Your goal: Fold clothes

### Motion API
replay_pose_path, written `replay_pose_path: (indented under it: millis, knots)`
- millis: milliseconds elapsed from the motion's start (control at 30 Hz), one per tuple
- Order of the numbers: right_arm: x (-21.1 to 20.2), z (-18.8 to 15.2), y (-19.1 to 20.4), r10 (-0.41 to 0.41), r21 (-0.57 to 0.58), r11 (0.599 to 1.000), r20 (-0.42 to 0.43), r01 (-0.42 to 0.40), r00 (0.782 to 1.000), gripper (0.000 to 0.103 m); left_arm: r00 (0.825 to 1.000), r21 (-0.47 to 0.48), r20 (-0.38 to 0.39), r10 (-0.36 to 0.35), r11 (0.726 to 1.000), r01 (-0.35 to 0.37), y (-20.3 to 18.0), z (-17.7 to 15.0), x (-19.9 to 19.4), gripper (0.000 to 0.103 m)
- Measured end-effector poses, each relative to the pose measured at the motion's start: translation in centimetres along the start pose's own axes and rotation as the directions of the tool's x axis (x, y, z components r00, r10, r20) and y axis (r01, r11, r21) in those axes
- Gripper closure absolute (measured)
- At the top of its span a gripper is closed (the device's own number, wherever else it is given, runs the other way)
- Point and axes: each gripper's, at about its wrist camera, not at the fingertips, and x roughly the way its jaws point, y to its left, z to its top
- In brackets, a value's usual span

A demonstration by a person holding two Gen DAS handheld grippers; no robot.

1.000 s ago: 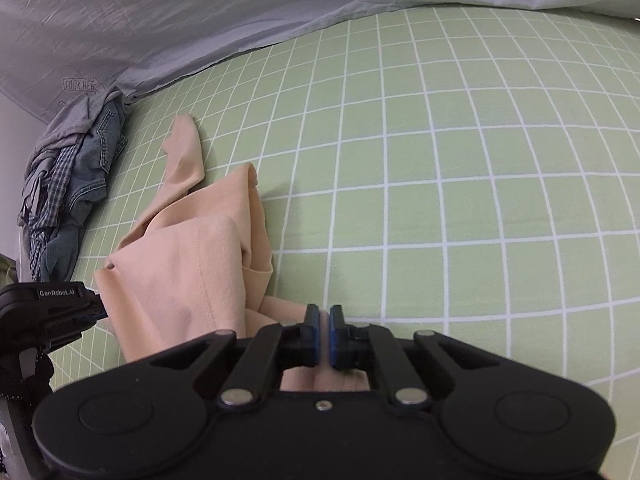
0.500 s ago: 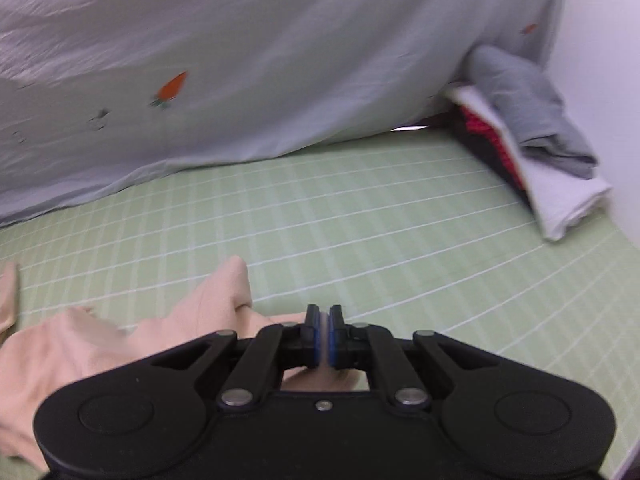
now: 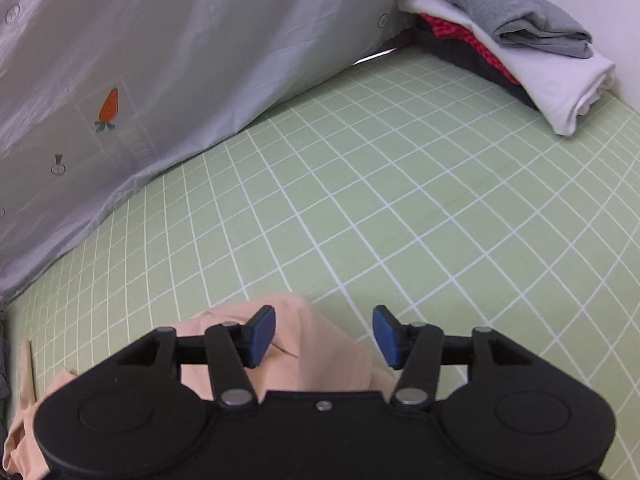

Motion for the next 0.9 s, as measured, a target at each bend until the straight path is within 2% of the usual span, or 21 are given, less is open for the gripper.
replay_pose_path:
  millis: [133,200,267,300,367,433,500,567,667,733,767,800,833,900]
  knots:
    - [3.4,0.9,2.3,0.048,-0.112,0.992,-0.094,-0.058,0.994,0.042,1.000,-0.002,-0.007,0.007,1.000,-0.007,0.1,-0.2,0.2,0.099]
    - [4.6,0.9,3.3,0.025,-0.169,0.985,-0.120,-0.046,0.992,0.043,1.000,-0.011,-0.011,0.012,1.000,-0.012,0.2,-0.4,0.4,0.099]
    - [5.2,1.0,3.9,0.000,-0.242,0.970,-0.119,-0.029,0.993,0.066,1.000,-0.013,-0.013,0.017,1.000,-0.017,0.2,-0.5,0.5,0.099]
    - [5.2,1.1,3.9,-0.014,-0.268,0.963,-0.110,-0.016,0.994,0.095,1.000,-0.013,-0.014,0.018,1.000,-0.018,0.3,-0.5,0.5,0.099]
    - [4.0,2.1,2.8,-0.014,-0.251,0.968,-0.040,0.004,0.999,0.094,1.000,-0.011,-0.017,0.021,1.000,-0.021,0.3,-0.7,0.5,0.099]
    - [1.9,3.6,1.2,-0.079,-0.206,0.974,0.093,0.096,0.993,0.096,1.000,-0.009,-0.019,0.024,1.000,-0.024,0.4,-0.8,0.6,0.099]
    - [-0.7,4.7,-0.7,-0.159,-0.150,0.969,0.228,0.196,0.961,0.096,1.000,-0.011,-0.024,0.019,1.000,-0.019,0.5,-1.0,0.6,0.098]
    - [-2.7,5.2,-2.9,-0.216,-0.064,0.967,0.305,0.246,0.928,0.096,1.000,-0.002,-0.030,0.010,1.000,-0.010,0.1,-1.3,0.6,0.098]
    - [-2.3,4.6,-4.9,-0.339,-0.041,0.933,0.225,0.356,0.914,0.095,0.999,0.045,-0.027,0.023,0.999,-0.022,-0.8,-1.8,0.6,0.097]
    - [-1.5,3.3,-5.2,-0.424,-0.082,0.893,0.180,0.443,0.888,0.093,0.999,0.070,-0.024,0.039,0.997,-0.037,-1.2,-1.8,0.5,0.095]
    - [-1.2,2.8,-5.4,-0.438,-0.091,0.886,0.155,0.454,0.886,0.091,0.999,0.073,-0.022,0.039,0.997,-0.037,-1.3,-1.7,0.4,0.095]
    - [-1.0,2.2,-5.6,-0.441,-0.094,0.886,0.127,0.453,0.889,0.080,0.999,0.072,-0.020,0.033,0.997,-0.032,-1.3,-1.7,0.2,0.094]
    - [-1.1,1.7,-5.8,-0.416,-0.079,0.902,0.116,0.425,0.902,0.069,0.999,0.079,-0.016,0.028,0.997,-0.027,-1.4,-1.6,-0.1,0.090]
    - [-1.3,1.1,-5.2,-0.345,-0.064,0.933,0.116,0.354,0.931,0.061,1.000,0.109,0.001,0.015,0.994,-0.015,-1.8,-1.3,-0.9,0.081]
